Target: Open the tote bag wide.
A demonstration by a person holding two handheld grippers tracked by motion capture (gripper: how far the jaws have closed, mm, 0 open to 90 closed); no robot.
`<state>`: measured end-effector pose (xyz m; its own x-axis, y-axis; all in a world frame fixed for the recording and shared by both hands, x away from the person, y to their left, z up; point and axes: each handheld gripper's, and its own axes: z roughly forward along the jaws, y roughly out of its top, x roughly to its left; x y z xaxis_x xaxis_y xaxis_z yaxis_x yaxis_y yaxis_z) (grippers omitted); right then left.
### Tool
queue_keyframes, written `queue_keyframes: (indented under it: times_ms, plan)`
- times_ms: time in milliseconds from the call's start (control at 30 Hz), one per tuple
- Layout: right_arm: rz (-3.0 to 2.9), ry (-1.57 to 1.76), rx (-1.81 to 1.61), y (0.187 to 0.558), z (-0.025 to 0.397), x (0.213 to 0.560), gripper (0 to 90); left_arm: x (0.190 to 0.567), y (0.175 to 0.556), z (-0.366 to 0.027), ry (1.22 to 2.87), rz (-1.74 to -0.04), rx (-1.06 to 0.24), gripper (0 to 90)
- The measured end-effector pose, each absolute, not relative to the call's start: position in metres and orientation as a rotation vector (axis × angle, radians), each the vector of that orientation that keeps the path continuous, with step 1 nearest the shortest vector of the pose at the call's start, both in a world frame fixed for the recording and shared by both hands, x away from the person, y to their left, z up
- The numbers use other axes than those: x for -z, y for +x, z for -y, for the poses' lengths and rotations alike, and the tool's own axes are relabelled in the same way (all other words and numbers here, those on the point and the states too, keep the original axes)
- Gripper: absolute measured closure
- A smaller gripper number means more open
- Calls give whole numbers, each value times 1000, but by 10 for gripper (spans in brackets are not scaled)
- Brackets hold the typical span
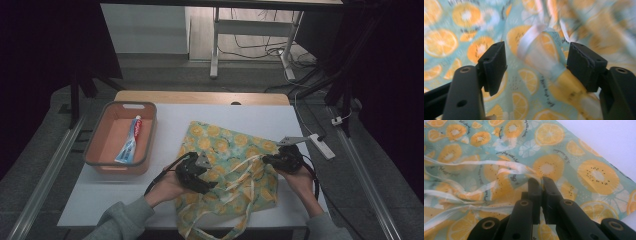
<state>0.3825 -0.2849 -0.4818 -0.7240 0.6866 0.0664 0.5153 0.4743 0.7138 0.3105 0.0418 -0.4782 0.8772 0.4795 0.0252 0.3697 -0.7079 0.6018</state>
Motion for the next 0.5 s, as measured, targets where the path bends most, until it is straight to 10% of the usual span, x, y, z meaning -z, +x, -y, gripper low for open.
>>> queue_keyframes:
  times_ms: [167, 367, 500]
  plan:
    - [-2494, 1033, -1090, 382, 285, 481, 853, 497, 323, -39, 2480, -639, -146, 457]
    - [-2494, 1030, -1096, 382, 286, 480, 852, 503, 329, -42, 2496, -625, -100, 843]
    - [-2491, 1028, -1101, 381, 288, 479, 852, 497, 328, -46, 2474, -622, -119, 871]
